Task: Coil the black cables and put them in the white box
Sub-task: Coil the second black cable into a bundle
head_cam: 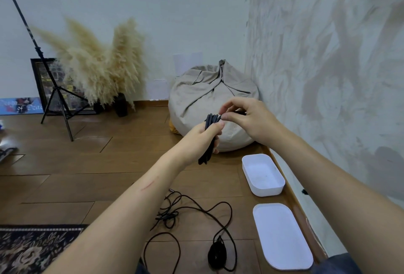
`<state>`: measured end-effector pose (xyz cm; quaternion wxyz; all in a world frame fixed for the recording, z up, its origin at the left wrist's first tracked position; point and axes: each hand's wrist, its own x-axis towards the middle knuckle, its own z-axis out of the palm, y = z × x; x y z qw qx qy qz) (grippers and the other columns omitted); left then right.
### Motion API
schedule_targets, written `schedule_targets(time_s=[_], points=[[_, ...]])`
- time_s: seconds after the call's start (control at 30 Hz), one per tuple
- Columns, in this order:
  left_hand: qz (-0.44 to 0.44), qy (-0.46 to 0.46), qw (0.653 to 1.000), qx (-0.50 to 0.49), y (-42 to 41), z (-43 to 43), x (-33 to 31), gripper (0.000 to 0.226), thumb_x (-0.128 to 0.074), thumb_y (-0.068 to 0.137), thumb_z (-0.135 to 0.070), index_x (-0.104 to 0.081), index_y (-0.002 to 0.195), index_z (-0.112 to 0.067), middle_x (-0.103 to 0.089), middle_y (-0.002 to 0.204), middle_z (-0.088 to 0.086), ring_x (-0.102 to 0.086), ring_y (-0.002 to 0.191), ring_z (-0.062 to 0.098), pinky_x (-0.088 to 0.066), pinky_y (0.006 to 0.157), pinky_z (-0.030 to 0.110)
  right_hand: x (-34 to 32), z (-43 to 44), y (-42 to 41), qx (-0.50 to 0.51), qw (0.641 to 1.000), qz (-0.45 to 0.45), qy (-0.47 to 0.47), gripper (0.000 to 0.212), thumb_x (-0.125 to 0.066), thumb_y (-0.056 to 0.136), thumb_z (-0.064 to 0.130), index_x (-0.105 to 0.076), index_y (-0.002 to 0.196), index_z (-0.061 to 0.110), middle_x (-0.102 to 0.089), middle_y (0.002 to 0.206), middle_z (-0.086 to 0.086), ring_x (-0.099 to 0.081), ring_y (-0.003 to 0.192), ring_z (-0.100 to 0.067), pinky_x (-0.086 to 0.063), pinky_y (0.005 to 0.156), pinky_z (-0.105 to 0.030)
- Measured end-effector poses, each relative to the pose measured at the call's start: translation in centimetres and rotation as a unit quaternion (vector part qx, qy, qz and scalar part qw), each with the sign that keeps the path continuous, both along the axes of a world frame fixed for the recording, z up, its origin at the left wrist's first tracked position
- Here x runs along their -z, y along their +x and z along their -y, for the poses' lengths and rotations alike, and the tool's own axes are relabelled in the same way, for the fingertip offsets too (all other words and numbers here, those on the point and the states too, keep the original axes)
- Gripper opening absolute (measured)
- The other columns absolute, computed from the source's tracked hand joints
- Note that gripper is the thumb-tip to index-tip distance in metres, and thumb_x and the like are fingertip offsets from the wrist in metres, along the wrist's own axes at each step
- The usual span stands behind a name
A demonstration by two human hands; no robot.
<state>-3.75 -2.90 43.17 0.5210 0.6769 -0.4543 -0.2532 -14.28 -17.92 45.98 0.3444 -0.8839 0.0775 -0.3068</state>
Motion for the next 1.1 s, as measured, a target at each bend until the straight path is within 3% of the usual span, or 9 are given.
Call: schedule_targets(time_s=[0.2, 0.33, 0.5, 0.67, 0.77, 0.83, 0.93, 1.03, 1.1], points=[[-0.012, -0.011, 1.000, -0.009, -0.1, 0.0, -0.1, 0.035, -0.042, 0.107, -0.040, -0.056, 0.100, -0.008, -0.053, 0.068, -0.001, -0.053, 0.062, 0.013, -0.055, 0.083, 0.041, -0.3, -0.7, 0.3, 0.021, 0.997, 0.047, -0.062, 0.005, -0.072, 0.087, 0.033, -0.072, 0.090, 0.029, -0.071, 0.085, 0.009, -0.065, 0.082, -0.025, -0.051, 0.080, -0.049], [-0.016, -0.033, 0.999, -0.011, 0.0, -0.1, -0.6, 0.035, -0.039, 0.107, -0.038, -0.056, 0.099, -0.008, -0.056, 0.062, -0.004, -0.055, 0.061, 0.013, -0.053, 0.080, 0.042, -1.2, -1.0, 0.5, 0.014, 0.996, 0.078, -0.047, 0.017, -0.067, 0.081, 0.047, -0.071, 0.088, 0.032, -0.071, 0.086, 0.009, -0.063, 0.081, -0.027, -0.051, 0.079, -0.051], [-0.026, 0.002, 1.000, -0.003, -0.7, -0.1, 0.0, 0.043, -0.028, 0.109, -0.038, -0.056, 0.098, -0.008, -0.054, 0.060, -0.004, -0.052, 0.060, 0.013, -0.049, 0.080, 0.040, -0.4, -1.5, 1.0, -0.018, 0.998, 0.049, -0.031, 0.004, -0.073, 0.086, 0.021, -0.073, 0.089, 0.021, -0.073, 0.085, 0.004, -0.068, 0.082, -0.026, -0.053, 0.079, -0.046], [-0.047, -0.026, 0.998, -0.023, -1.0, 0.3, -0.2, 0.041, -0.036, 0.105, -0.044, -0.058, 0.096, -0.010, -0.057, 0.061, -0.004, -0.054, 0.061, 0.015, -0.048, 0.081, 0.044, -1.1, -0.9, 0.6, -0.050, 0.998, 0.022, 0.039, 0.012, -0.066, 0.094, 0.010, -0.072, 0.100, 0.018, -0.072, 0.093, -0.002, -0.068, 0.081, -0.010, -0.053, 0.081, -0.028], [-0.051, -0.039, 0.998, -0.023, -1.2, 0.0, -0.3, 0.040, -0.038, 0.101, -0.046, -0.057, 0.094, -0.011, -0.056, 0.060, -0.006, -0.054, 0.060, 0.014, -0.049, 0.081, 0.046, -0.8, -0.1, 0.3, -0.044, 0.998, 0.009, 0.053, 0.024, -0.059, 0.098, 0.006, -0.073, 0.100, 0.027, -0.070, 0.100, -0.003, -0.066, 0.084, -0.015, -0.054, 0.084, -0.035], [-0.041, -0.046, 0.998, -0.018, -1.5, -0.2, -0.5, 0.040, -0.037, 0.108, -0.043, -0.057, 0.097, -0.011, -0.056, 0.063, -0.005, -0.055, 0.062, 0.013, -0.051, 0.084, 0.046, -0.3, 0.0, 0.3, -0.040, 0.997, 0.012, 0.070, 0.026, -0.058, 0.098, 0.006, -0.073, 0.098, 0.028, -0.069, 0.091, -0.001, -0.064, 0.079, -0.012, -0.055, 0.081, -0.034], [-0.027, -0.065, 0.997, -0.014, -1.9, -0.3, -0.7, 0.041, -0.039, 0.108, -0.046, -0.057, 0.100, -0.010, -0.055, 0.067, -0.001, -0.055, 0.067, 0.015, -0.050, 0.081, 0.040, -0.3, -0.4, 0.3, -0.035, 0.994, 0.034, 0.098, 0.021, -0.058, 0.098, 0.005, -0.073, 0.098, 0.020, -0.067, 0.086, -0.006, -0.062, 0.076, -0.008, -0.055, 0.077, -0.030], [-0.026, -0.094, 0.995, -0.018, -2.1, -0.1, -0.9, 0.041, -0.041, 0.107, -0.047, -0.056, 0.099, -0.009, -0.054, 0.066, -0.001, -0.053, 0.068, 0.017, -0.049, 0.079, 0.040, -0.4, -0.6, 0.6, -0.021, 0.990, 0.055, 0.128, 0.015, -0.059, 0.099, 0.006, -0.073, 0.103, 0.011, -0.070, 0.096, -0.015, -0.065, 0.085, -0.010, -0.055, 0.086, -0.039], [-0.023, -0.105, 0.994, -0.016, -2.2, 0.0, -1.0, 0.040, -0.042, 0.107, -0.047, -0.056, 0.098, -0.010, -0.054, 0.066, -0.003, -0.053, 0.068, 0.016, -0.049, 0.079, 0.043, -0.2, -0.7, 0.9, -0.024, 0.985, 0.062, 0.158, 0.014, -0.058, 0.099, 0.007, -0.071, 0.104, 0.010, -0.070, 0.089, -0.008, -0.067, 0.084, -0.009, -0.055, 0.088, -0.044]])
